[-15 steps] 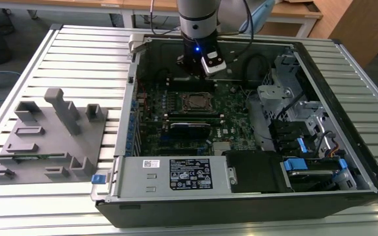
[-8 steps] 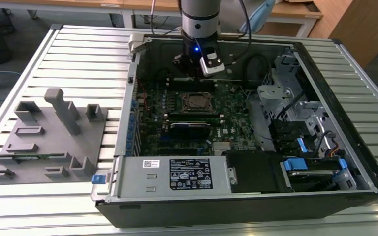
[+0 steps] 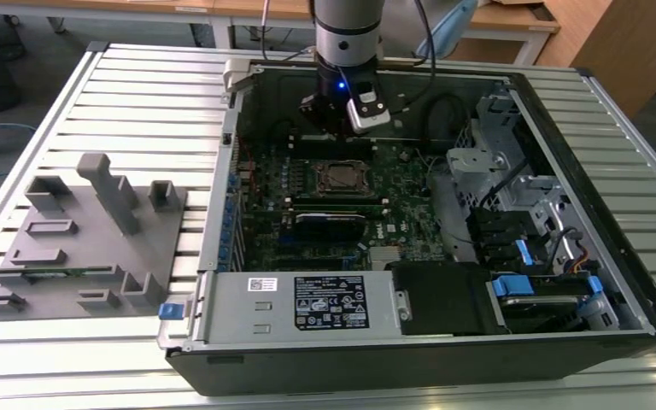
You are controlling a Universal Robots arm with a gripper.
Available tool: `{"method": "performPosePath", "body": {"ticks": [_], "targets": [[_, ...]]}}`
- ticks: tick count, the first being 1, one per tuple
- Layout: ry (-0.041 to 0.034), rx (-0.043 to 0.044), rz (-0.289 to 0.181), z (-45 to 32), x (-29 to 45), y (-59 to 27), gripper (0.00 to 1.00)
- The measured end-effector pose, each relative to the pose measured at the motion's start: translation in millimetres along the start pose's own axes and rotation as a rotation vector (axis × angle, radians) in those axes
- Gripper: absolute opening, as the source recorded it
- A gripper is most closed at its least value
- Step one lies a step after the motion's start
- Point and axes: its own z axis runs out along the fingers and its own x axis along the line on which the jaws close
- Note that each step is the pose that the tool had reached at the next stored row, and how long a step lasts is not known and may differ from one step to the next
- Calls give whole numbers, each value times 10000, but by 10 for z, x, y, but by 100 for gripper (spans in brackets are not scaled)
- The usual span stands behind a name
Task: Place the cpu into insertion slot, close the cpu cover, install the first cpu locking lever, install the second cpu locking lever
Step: 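Install the first cpu locking lever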
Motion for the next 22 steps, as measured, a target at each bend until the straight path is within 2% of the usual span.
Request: {"method": "performPosePath", "body": {"ticks": [5,8,12,22], "targets": [[64,-48,-737,10,1,-1,11],[79,-31,-990,12,0,-5,11],[84,2,-1128,9,-8,-39,11],[96,-7,-1269,-4,-48,-218,11]]}}
